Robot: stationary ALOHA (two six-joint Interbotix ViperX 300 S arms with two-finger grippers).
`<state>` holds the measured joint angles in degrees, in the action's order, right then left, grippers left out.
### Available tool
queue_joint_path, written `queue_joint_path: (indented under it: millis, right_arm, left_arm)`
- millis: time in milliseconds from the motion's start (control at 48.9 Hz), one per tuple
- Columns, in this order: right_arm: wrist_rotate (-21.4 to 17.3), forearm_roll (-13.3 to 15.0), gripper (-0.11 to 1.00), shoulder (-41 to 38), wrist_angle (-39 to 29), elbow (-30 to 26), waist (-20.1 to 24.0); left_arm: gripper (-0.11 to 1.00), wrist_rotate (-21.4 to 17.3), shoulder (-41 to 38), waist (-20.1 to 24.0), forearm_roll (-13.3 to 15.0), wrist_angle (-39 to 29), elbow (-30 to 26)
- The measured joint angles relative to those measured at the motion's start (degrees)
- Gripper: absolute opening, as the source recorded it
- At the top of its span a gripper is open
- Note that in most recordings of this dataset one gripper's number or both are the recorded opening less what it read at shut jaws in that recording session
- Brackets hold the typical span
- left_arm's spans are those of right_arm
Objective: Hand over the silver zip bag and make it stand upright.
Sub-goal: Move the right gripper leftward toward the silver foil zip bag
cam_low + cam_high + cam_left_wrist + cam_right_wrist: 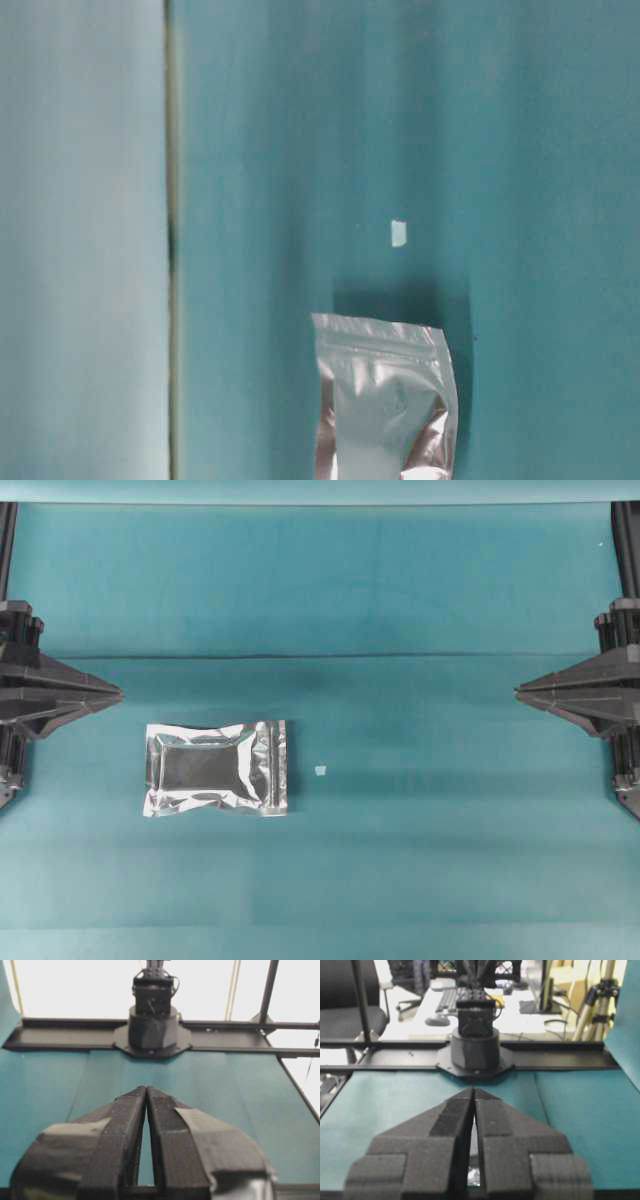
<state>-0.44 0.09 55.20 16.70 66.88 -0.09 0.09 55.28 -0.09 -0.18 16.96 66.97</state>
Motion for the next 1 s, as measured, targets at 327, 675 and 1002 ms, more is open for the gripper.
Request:
queue_joint_path:
  millis: [327, 675, 1002]
  right_arm:
    - [-8.88, -12.83, 0.00, -5.98, -7.38, -3.16, 0.26]
    - [-29.44, -20.39, 0.01, -23.99, -9.93, -11.07, 1.05]
    - [-37.79, -20.83, 0.33, -40.61, -6.24, -21.01, 1.41]
  left_arm:
    - [0.00, 0.62, -4.39, -1.85, -0.70, -2.81, -2.72]
    - [0.00, 0.44, -2.29, -1.85, -0.79, -10.63, -3.69]
    - [0.00, 0.44, -0.70, -1.85, -0.70, -13.18, -3.87]
